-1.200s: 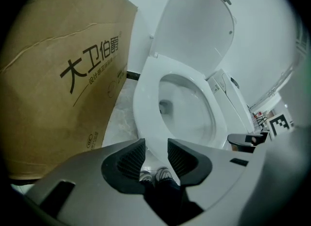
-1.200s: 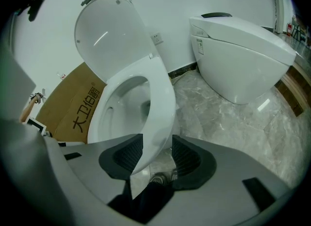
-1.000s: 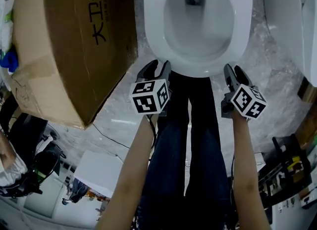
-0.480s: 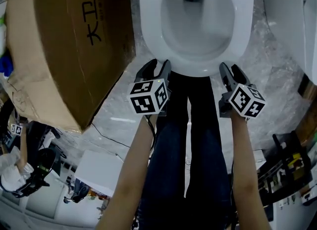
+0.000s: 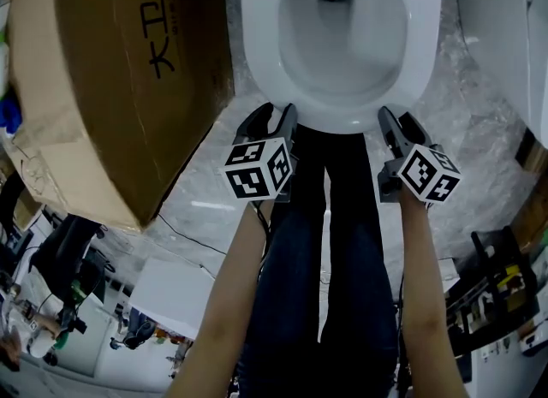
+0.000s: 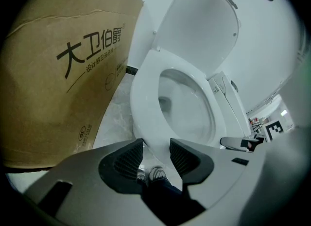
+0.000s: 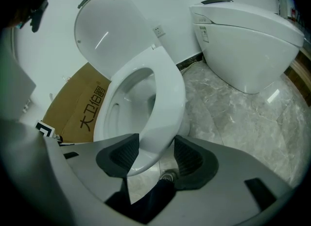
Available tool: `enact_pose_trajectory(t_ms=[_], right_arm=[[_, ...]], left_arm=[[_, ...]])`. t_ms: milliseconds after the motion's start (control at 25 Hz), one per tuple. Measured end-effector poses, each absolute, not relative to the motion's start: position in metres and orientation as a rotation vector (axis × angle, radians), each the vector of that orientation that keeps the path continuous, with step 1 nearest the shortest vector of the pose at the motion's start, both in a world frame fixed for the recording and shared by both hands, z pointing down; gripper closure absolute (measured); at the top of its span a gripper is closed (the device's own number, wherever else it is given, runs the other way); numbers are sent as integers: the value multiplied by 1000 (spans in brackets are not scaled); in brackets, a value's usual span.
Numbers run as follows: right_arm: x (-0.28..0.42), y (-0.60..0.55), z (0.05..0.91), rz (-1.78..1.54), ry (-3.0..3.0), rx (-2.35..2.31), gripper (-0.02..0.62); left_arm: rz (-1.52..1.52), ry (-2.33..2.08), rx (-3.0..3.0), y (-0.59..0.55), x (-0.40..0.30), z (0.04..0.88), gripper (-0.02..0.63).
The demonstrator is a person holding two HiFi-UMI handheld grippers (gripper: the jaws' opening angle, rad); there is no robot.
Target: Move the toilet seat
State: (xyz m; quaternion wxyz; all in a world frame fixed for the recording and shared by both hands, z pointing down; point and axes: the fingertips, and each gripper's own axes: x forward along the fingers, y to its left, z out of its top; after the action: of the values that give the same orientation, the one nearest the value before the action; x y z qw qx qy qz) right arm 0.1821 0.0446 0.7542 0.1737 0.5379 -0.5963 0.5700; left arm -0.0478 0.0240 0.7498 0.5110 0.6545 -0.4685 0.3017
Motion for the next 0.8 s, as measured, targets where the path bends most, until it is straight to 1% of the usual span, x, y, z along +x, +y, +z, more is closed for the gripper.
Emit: enact_pose_trajectory(t_ms=[800], right_arm=[[183, 46, 745, 1590, -1635, 1550, 365]], left_arm=[[736, -1136, 1581, 25, -46, 741, 436]])
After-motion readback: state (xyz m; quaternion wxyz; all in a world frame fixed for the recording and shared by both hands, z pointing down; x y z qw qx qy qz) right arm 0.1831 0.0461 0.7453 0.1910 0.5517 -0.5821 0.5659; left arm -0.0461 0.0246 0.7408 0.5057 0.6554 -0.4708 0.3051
